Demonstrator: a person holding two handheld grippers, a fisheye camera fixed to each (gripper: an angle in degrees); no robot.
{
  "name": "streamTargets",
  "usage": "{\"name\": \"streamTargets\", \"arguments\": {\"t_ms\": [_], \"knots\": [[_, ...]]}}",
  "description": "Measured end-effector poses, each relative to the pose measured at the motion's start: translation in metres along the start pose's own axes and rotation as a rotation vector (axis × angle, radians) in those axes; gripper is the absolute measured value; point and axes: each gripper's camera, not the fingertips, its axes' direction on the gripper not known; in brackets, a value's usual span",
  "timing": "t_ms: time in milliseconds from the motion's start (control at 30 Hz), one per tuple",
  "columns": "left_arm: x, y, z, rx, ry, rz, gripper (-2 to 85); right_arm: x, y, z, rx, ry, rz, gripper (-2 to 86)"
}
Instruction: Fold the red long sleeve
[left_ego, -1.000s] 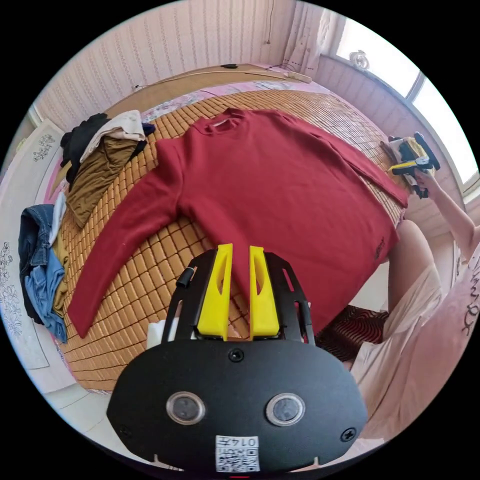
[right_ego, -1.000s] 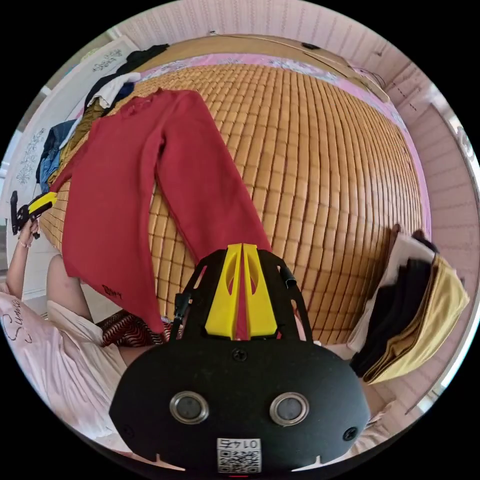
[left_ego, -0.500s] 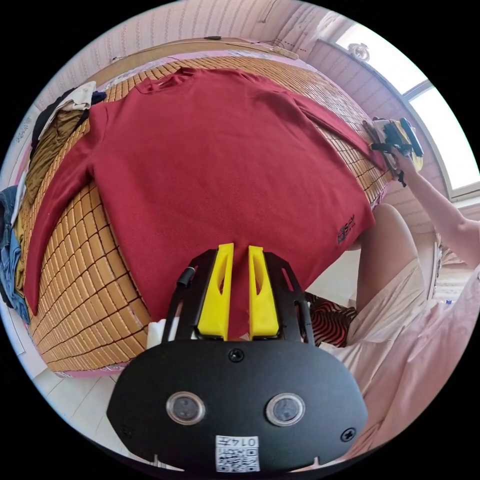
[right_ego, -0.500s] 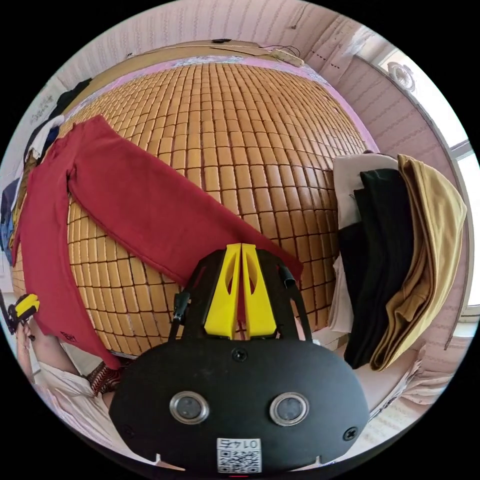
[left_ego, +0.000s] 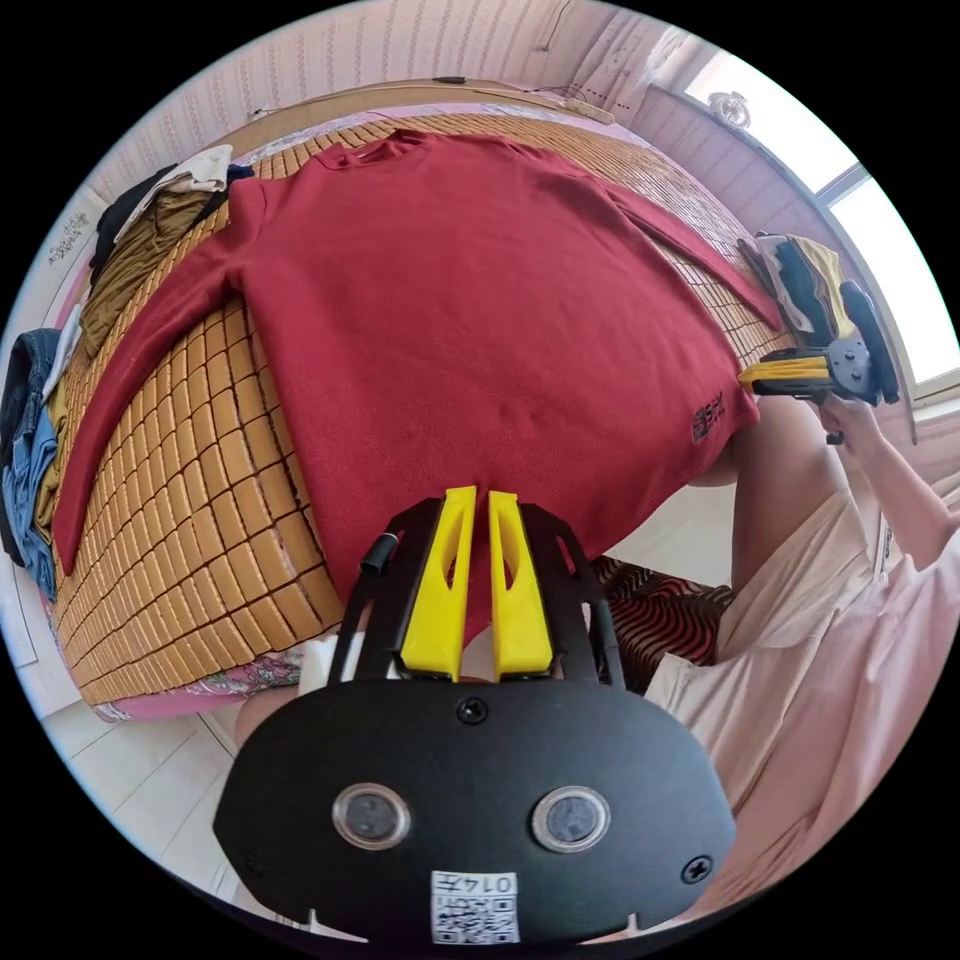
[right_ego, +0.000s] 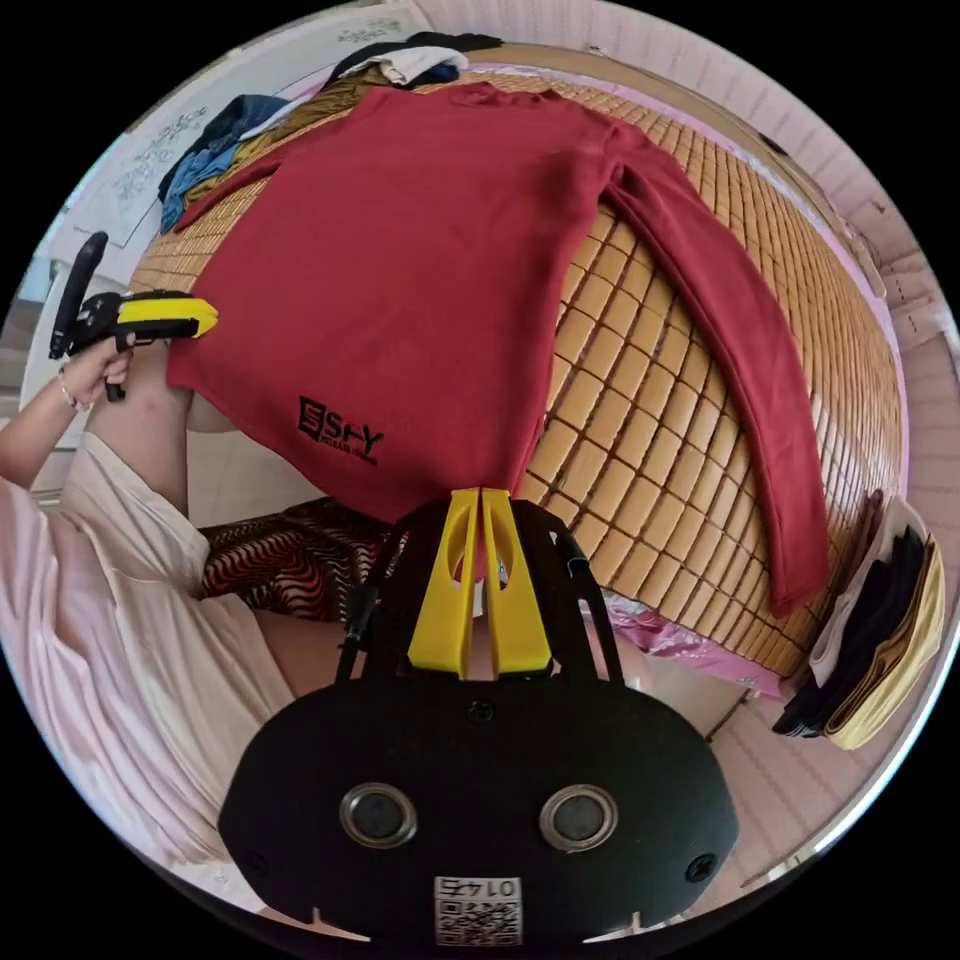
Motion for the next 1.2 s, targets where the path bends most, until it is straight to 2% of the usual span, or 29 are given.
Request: {"name": "streamTargets", "arguments": {"t_ms": [200, 300, 433, 500, 567, 633, 667, 767, 833, 933, 1033, 1200], "knots": [[-0.010, 0.020, 0.006, 0.039, 0.014, -0.029, 0.4, -0.018, -0.001, 0.017, -0.079, 0.017, -0.027, -0.9], [-0.032, 0.033, 0.006, 0.063, 0.147, -0.157, -0.2, -0.027, -0.011, 0.022, -0.171, 0.024, -0.088, -1.0], [-0.077, 0.070, -0.032, 0.309, 0.254, -0.308, 0.0, -0.045, -0.046, -0.013, -0.096, -0.055, -0.187, -0.9], [-0.109, 0.091, -0.051, 0.408, 0.204, -0.406, 0.8, -0.060, -0.074, -0.031, -0.020, -0.106, -0.248, -0.8], [-0.159, 0.123, -0.069, 0.512, 0.079, -0.551, 2.7, -0.094, -0.122, -0.045, 0.068, -0.147, -0.363, -0.4], [-0.197, 0.144, -0.076, 0.538, -0.031, -0.653, 4.2, -0.127, -0.164, -0.049, 0.114, -0.150, -0.428, 0.6], [-0.222, 0.156, -0.078, 0.536, -0.076, -0.724, 5.0, -0.152, -0.193, -0.050, 0.149, -0.146, -0.459, 4.0], [-0.279, 0.181, -0.080, 0.539, -0.112, -0.859, 5.1, -0.220, -0.256, -0.047, 0.245, -0.129, -0.533, 12.9], [-0.307, 0.192, -0.082, 0.566, -0.123, -0.925, 5.0, -0.260, -0.290, -0.039, 0.269, -0.126, -0.573, 13.6], [-0.343, 0.196, -0.081, 0.576, -0.185, -1.007, 6.3, -0.323, -0.336, -0.016, 0.233, -0.090, -0.646, 13.9], [-0.376, 0.187, -0.069, 0.515, -0.156, -1.066, 10.4, -0.373, -0.368, 0.014, 0.150, -0.044, -0.709, 15.7], [-0.403, 0.172, -0.048, 0.449, -0.170, -1.088, 9.7, -0.419, -0.391, 0.053, 0.078, 0.075, -0.754, 14.6]]}}
